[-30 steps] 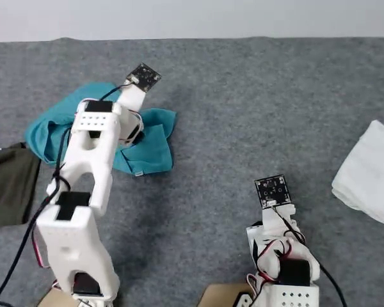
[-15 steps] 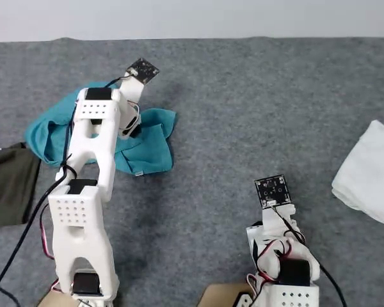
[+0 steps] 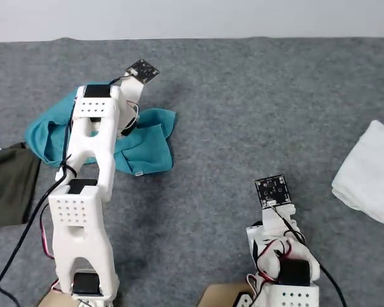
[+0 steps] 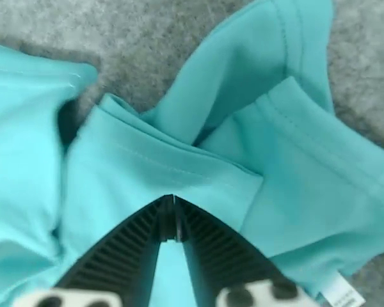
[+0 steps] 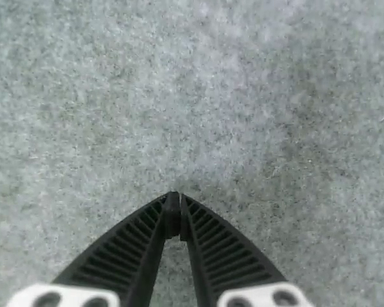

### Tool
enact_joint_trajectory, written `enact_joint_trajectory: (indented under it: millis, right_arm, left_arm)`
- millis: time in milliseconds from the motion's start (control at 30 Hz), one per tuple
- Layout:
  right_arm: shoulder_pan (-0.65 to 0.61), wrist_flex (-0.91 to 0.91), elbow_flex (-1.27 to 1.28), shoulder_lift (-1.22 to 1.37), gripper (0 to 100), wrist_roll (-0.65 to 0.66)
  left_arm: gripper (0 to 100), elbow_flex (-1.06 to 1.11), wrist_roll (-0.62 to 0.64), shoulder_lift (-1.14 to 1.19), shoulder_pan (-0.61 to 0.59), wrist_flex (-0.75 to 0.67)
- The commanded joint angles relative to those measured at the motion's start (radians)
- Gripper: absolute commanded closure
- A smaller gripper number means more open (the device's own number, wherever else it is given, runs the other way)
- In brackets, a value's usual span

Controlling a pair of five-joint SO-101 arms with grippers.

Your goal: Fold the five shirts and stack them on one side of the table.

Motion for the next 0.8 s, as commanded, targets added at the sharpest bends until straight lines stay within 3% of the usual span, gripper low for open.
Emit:
enact_joint_trajectory:
  millis: [0,767]
  right_arm:
    - [0.013,-0.010,0.015,-0.010,99.0,0.006]
    - [0.013,-0.010,0.015,-0.010,99.0,0.006]
  left_arm:
    - [100,-0.091,-0.005,-0.025,-0.006,0.048]
    - [100,-0.343,-0.008,-0.015,-0.023,0.285]
